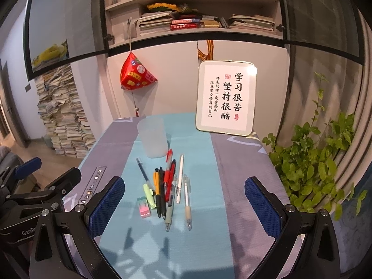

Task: Organize stationery
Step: 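Close the left tool on the blue-ink pen while the right tool grasps the clear pen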

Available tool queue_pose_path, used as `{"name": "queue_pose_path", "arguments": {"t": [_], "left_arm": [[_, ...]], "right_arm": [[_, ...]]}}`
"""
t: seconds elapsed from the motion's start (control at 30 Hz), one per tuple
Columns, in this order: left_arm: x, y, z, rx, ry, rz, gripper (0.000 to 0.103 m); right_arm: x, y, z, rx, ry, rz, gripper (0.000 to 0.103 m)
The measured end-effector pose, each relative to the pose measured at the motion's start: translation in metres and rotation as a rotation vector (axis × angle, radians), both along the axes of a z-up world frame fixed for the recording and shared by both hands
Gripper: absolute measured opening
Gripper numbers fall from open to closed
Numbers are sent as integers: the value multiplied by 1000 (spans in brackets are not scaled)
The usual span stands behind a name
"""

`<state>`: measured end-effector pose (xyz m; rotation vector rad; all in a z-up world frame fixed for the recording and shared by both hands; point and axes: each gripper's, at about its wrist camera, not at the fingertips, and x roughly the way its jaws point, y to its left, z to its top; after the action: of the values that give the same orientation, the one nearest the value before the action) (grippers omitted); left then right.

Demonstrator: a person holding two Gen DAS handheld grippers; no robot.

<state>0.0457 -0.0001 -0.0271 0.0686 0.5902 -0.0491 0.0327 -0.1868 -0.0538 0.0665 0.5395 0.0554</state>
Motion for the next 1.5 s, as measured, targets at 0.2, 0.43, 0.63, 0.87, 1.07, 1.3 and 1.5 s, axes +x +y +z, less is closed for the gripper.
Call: {"name": "queue_pose_path", "arguments": {"t": [0.2,0.43,0.63,0.87,1.07,1.3,1.5], "left_arm": [[8,-1,-7,5,6,-2,102],[22,-3,-18,11,33,-7,95],[45,0,-40,-9,122,-26,65],[71,-5,-68,-6,231,-50,43],[95,-5,-85,-16,295,-48,43],[126,-2,-100,-41,366,-11,42],[154,-3,-107,-58,408,9,43]], "right_arm": [[7,3,-2,-21,-6,1,101],[25,0,-13,0,46,19,82],[47,-2,-32,25,143,68,46],[75,-4,-63,31,251,69,45],[99,-8,-84,29,325,67,45],[123,-5,-101,18,380,88,45],[137,-3,-113,6,423,113,44]]}}
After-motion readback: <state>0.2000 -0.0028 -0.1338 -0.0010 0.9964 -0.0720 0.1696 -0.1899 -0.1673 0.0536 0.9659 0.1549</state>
